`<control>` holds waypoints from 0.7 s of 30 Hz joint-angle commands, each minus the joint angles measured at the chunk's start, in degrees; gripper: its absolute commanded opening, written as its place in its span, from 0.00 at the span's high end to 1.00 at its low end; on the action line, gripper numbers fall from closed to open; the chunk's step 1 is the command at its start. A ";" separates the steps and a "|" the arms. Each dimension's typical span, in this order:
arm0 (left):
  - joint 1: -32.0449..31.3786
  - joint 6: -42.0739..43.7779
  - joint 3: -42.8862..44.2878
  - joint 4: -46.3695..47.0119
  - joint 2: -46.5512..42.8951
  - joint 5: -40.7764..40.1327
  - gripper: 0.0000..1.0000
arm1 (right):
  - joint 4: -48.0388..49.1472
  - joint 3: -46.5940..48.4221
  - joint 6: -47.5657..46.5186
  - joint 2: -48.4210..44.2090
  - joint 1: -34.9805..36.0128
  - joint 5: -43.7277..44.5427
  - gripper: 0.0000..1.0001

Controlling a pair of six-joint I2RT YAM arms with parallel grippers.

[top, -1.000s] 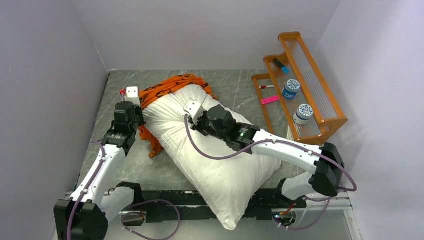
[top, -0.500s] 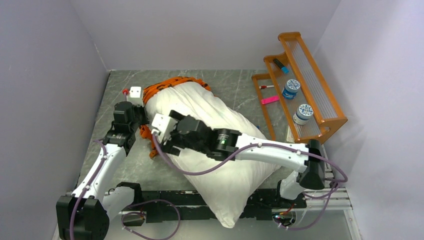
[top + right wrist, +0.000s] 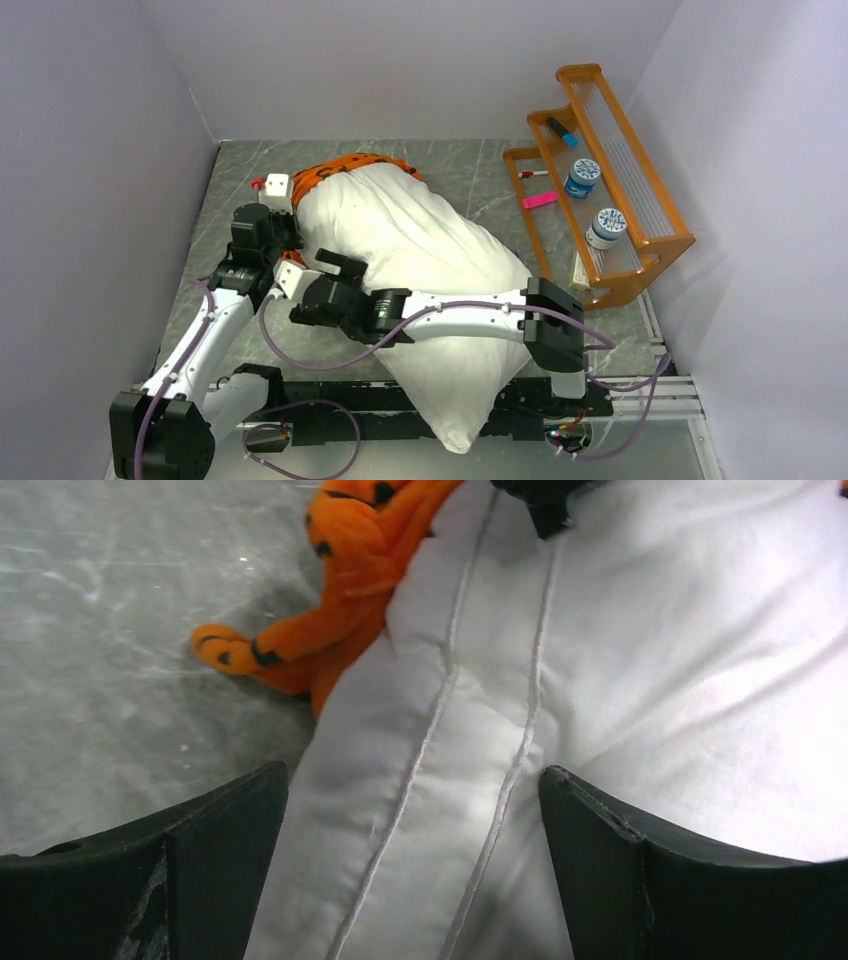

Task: Remove the pillowcase from the pillow
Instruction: Remove the pillow from the pillowcase.

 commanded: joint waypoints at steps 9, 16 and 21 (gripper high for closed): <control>-2.31 -0.90 1.40 -1.27 -1.19 1.59 0.95 | -0.77 -8.81 2.52 -7.19 -3.40 7.82 0.93; -2.25 -2.87 6.01 -6.34 -0.70 -6.66 0.95 | -3.75 -13.29 4.52 -15.91 -5.82 5.95 1.00; -1.14 -5.70 6.62 -7.68 -0.99 -11.76 0.95 | -3.86 -18.55 5.78 -23.43 -8.15 4.43 1.00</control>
